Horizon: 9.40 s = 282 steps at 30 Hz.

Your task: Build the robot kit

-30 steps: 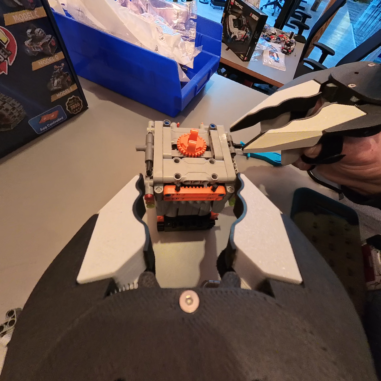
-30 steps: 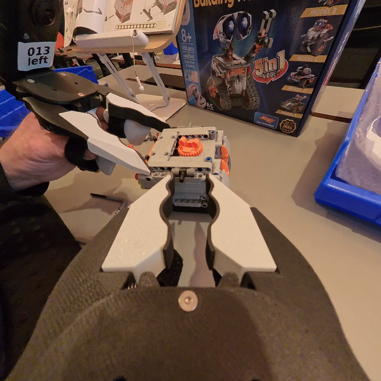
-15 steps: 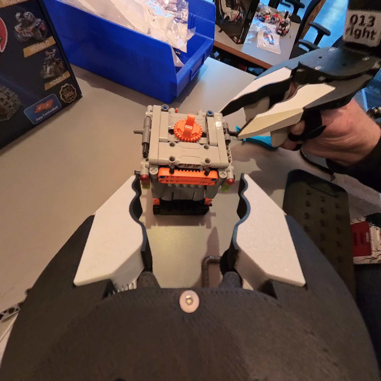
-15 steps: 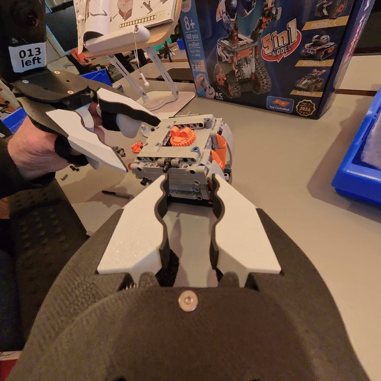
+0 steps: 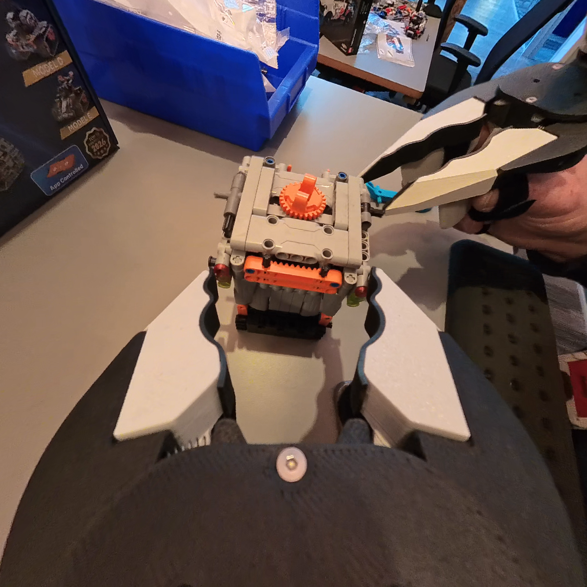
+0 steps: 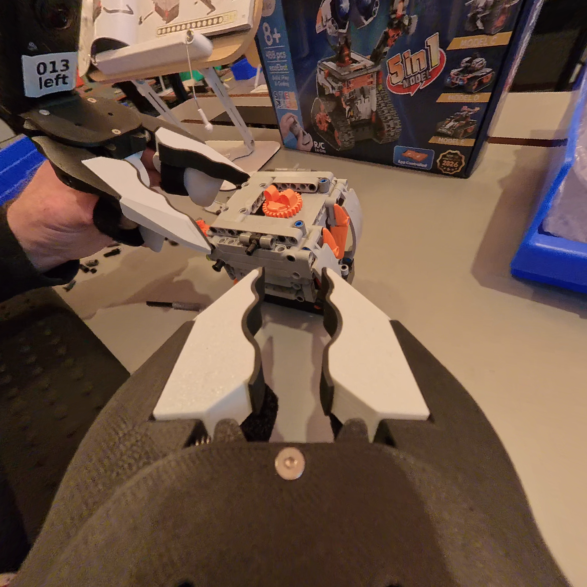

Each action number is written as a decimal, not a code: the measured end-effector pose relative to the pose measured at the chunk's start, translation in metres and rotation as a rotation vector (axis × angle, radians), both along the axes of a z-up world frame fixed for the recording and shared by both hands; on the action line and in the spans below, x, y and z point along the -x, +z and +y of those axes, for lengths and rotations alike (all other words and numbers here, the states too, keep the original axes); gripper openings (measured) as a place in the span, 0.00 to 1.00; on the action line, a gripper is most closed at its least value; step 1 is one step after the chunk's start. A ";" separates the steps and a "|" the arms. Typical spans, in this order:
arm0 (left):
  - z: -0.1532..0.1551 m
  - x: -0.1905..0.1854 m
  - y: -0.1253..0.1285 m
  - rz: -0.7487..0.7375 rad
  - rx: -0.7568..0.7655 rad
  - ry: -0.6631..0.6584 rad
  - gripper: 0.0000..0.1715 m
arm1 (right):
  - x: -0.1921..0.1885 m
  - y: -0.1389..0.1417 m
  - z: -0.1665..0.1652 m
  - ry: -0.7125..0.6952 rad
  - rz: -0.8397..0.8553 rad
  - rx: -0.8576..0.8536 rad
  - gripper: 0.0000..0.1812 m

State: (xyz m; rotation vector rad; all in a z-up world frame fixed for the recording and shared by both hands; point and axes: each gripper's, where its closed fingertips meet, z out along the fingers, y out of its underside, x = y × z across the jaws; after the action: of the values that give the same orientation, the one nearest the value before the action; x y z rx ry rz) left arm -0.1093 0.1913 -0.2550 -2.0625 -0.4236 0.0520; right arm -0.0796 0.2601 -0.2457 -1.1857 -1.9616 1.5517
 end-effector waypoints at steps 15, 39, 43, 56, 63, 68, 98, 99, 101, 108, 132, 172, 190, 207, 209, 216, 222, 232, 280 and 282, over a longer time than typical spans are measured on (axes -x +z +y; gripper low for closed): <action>-0.035 0.008 -0.004 -0.004 -0.003 0.069 0.45 | -0.009 -0.009 -0.010 -0.094 0.017 -0.035 0.18; -0.097 -0.051 -0.047 0.054 0.067 0.127 0.33 | -0.003 -0.021 -0.005 -0.168 0.005 -0.108 0.28; -0.098 -0.048 -0.046 0.038 0.041 0.138 0.34 | -0.003 -0.024 -0.008 -0.169 0.017 -0.175 0.28; -0.101 -0.043 -0.047 -0.003 0.015 0.154 0.29 | -0.027 -0.011 -0.035 -0.077 0.025 -0.202 0.14; -0.097 -0.047 -0.050 -0.037 0.012 0.128 0.28 | -0.075 -0.061 -0.103 0.176 -0.313 -0.297 0.16; -0.094 -0.052 -0.054 -0.058 0.020 0.097 0.27 | -0.068 -0.088 -0.106 0.115 -0.385 -0.463 0.04; -0.004 0.005 0.065 0.181 -0.171 -0.096 0.37 | 0.021 0.056 0.032 -0.195 -0.167 -0.197 0.02; 0.003 0.005 0.068 0.190 -0.170 -0.112 0.36 | 0.023 0.056 0.030 -0.187 -0.167 -0.200 0.02; 0.016 0.002 0.072 0.200 -0.168 -0.144 0.32 | 0.027 0.056 0.025 -0.164 -0.161 -0.205 0.02; 0.029 0.007 0.067 0.254 -0.129 -0.125 0.07 | 0.035 0.052 0.008 -0.090 -0.155 -0.217 0.02; 0.029 -0.035 0.090 -0.323 -0.340 -0.313 0.16 | 0.018 0.085 0.012 0.036 0.252 -0.372 0.02; 0.034 -0.055 0.067 0.975 0.333 -0.304 0.03 | -0.023 0.067 -0.002 0.205 -0.423 0.811 0.02; -0.004 -0.010 0.021 0.467 0.224 -0.244 0.19 | 0.007 0.029 0.034 0.223 -0.505 0.743 0.02; -0.004 -0.008 0.019 0.405 0.152 -0.250 0.13 | 0.008 0.019 0.029 0.259 -0.547 0.844 0.02; -0.004 -0.008 0.019 0.404 0.151 -0.249 0.13 | 0.008 0.018 0.028 0.262 -0.551 0.852 0.02; -0.003 -0.009 0.019 0.394 0.129 -0.249 0.13 | 0.009 0.013 0.019 0.271 -0.635 0.877 0.02; -0.001 -0.011 0.019 0.415 0.126 -0.245 0.13 | 0.007 0.011 -0.002 0.269 -0.685 0.872 0.02; 0.000 -0.009 0.019 0.407 0.120 -0.232 0.15 | 0.007 0.012 -0.008 0.203 -0.654 0.815 0.09; 0.015 0.036 0.020 -0.045 -0.011 -0.080 0.23 | 0.082 0.008 0.004 0.173 -0.440 0.528 0.04; 0.015 0.036 0.020 -0.049 -0.012 -0.081 0.23 | 0.081 0.008 0.004 0.171 -0.433 0.540 0.04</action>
State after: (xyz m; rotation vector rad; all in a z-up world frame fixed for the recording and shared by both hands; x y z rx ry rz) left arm -0.1456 0.2067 -0.2350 -2.0705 -0.3686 -0.0495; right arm -0.1606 0.2640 -0.2373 -1.7234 -1.9965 2.1519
